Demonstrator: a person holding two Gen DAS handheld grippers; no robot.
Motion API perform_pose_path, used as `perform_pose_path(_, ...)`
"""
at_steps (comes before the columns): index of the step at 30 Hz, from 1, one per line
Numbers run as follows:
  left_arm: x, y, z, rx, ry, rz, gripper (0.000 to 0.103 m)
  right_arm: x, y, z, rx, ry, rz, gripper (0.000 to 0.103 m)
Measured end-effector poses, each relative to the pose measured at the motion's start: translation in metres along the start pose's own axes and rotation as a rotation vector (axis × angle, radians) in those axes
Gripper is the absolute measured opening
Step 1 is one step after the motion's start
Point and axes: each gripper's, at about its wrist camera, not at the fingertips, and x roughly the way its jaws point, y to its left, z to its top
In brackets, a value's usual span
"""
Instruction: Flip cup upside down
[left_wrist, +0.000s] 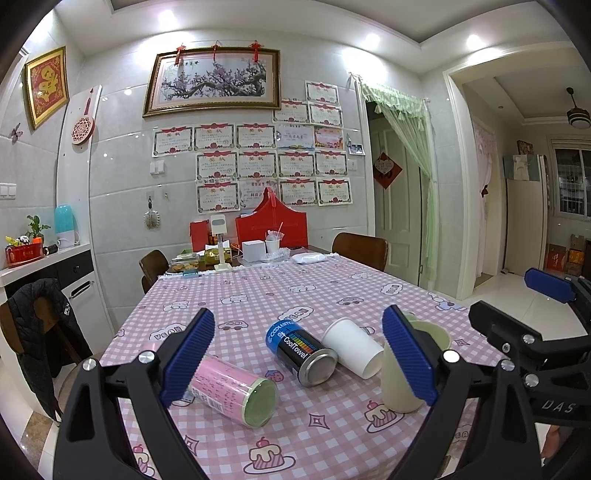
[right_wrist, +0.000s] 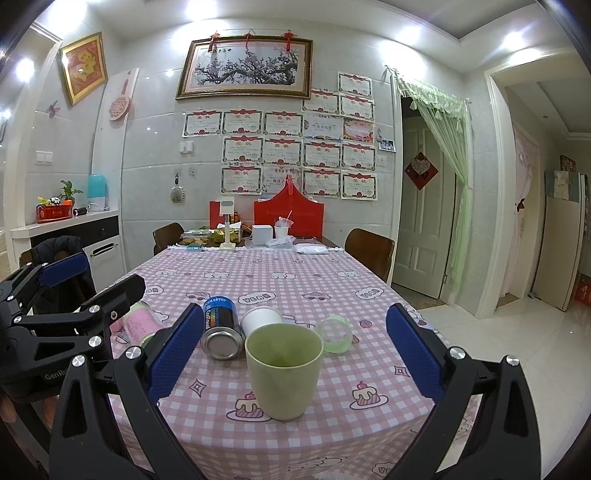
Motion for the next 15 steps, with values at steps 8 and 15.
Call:
perform_pose_path(8, 0.0028, -0.0024, -0.0006, 0.013, 0.002, 0.01, 0.091, 0.0004, -0.0023, -0.0003, 0.002, 0.003, 0.0, 0.095)
perform_pose_path(15, 0.004, -0.0013, -0.002, 0.016, 0.005, 0.009, 0.091, 0.0008, -0.0083, -0.0004, 0.004, 0.009, -0.005, 0.095)
